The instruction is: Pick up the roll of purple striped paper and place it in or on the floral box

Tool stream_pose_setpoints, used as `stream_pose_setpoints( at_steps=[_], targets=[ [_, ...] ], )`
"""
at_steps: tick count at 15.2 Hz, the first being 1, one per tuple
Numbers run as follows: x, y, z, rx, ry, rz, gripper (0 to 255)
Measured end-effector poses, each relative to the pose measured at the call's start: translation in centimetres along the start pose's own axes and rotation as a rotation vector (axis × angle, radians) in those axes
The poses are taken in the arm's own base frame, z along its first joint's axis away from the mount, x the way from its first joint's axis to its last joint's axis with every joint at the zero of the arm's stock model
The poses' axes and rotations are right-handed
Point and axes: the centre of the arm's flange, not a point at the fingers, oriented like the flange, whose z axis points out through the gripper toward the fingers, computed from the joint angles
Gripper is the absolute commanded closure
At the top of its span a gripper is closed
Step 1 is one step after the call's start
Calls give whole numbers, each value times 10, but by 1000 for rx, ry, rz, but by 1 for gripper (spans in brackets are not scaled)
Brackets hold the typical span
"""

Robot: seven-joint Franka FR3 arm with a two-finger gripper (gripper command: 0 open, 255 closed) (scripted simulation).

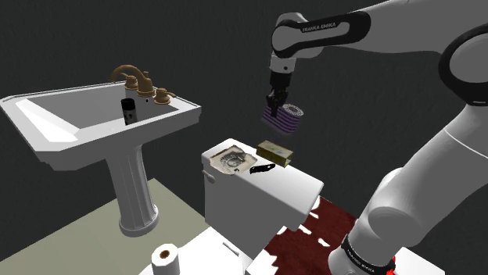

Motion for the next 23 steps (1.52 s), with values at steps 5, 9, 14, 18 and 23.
stream_pose_setpoints(
  at_steps=[5,9,14,18,23],
  targets=[
    [14,17,12,-1,0,-1,255],
    [15,18,32,-1,0,-1,255],
    [17,17,59,-1,0,-1,255],
    [20,19,79,-1,0,-1,255],
    [19,20,84,-1,0,-1,255]
  ],
)
